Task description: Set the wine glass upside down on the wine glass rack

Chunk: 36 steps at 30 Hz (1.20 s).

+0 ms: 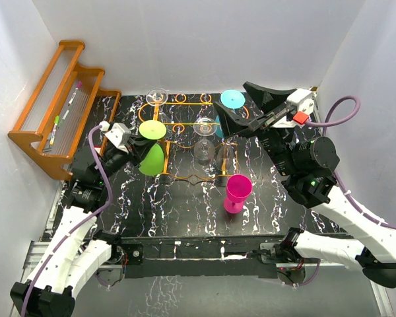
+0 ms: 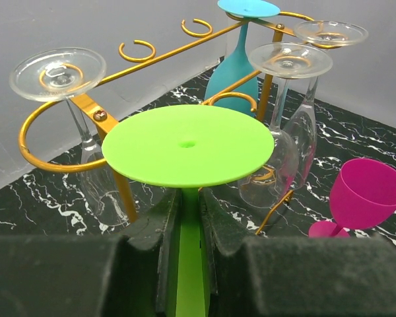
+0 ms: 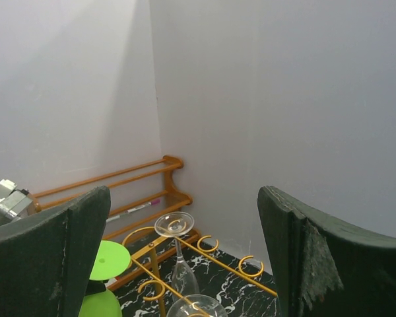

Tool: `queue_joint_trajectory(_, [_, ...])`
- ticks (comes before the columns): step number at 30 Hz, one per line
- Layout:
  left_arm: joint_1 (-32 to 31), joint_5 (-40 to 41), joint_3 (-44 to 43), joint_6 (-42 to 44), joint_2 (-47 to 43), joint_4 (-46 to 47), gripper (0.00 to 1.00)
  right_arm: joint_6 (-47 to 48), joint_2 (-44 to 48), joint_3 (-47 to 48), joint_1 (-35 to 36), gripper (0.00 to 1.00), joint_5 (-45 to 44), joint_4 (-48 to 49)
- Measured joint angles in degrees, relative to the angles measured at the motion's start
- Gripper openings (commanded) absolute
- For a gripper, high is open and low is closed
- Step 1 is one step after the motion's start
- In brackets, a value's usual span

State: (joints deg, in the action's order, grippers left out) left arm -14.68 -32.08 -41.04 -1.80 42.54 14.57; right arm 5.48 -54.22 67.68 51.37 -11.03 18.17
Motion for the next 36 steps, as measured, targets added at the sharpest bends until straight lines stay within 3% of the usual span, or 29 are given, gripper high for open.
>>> queue_joint_trajectory(36, [1.3,2.7,-2.5,4.2,5.9,0.3,0.03,-0.9,1.5,-1.0,0.0,0.98,0.0,0.0])
